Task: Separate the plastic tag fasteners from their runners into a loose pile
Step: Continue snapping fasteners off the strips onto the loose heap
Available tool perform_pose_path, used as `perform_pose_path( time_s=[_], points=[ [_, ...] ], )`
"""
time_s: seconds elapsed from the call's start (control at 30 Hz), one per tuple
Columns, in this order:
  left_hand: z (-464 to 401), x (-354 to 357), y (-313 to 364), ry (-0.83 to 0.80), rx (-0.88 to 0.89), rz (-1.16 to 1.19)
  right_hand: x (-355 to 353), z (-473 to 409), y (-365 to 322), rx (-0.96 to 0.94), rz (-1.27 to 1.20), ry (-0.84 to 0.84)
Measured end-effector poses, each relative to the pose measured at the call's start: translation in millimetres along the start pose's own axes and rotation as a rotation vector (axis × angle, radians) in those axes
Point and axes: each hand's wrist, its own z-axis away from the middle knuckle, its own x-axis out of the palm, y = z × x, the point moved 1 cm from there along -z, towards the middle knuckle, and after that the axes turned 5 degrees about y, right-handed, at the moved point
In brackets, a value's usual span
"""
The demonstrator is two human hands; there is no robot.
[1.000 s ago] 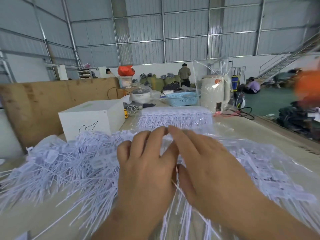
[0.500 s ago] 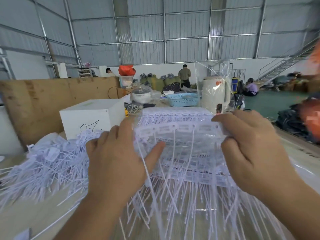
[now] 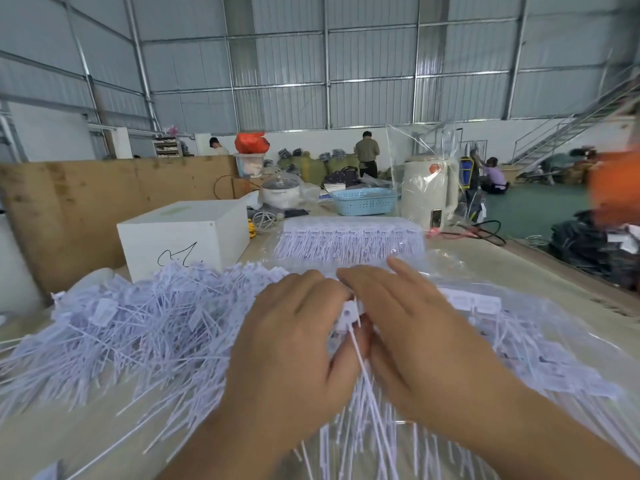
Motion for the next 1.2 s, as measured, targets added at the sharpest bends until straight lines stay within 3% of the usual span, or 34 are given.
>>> perform_pose_path(
  time_s=[0.17,0.3,0.43,0.57,0.8,1.07,1.2],
  points=[
    [-1,-6,5,0.018,-0.139,0.106,-14,-7,8,0.017,-0.110,-0.007],
    [-4,-10,3,-0.004,-0.164,0.058,-16,-6,7,0.074,-0.177,-0.006],
    [-9,-20,-14,-0.071,-0.412,0.037,-30,-7,17,0.153,-0.018,0.068],
    [-6,-20,-32,-0.227,-0.629,0.286,-30,-8,29,0.227,0.262,-0.220],
    [1,-14,-41,-0.381,-0.603,0.339,-21,3,39,0.127,0.072,-0.460],
    [-4,-15,-27,-0.329,-0.655,0.730,-15,1,6,0.107,-0.385,-0.244],
    [-6,-19,-30,-0.398,-0.730,0.844,-18,-4,14,0.165,-0.399,-0.151]
  ],
)
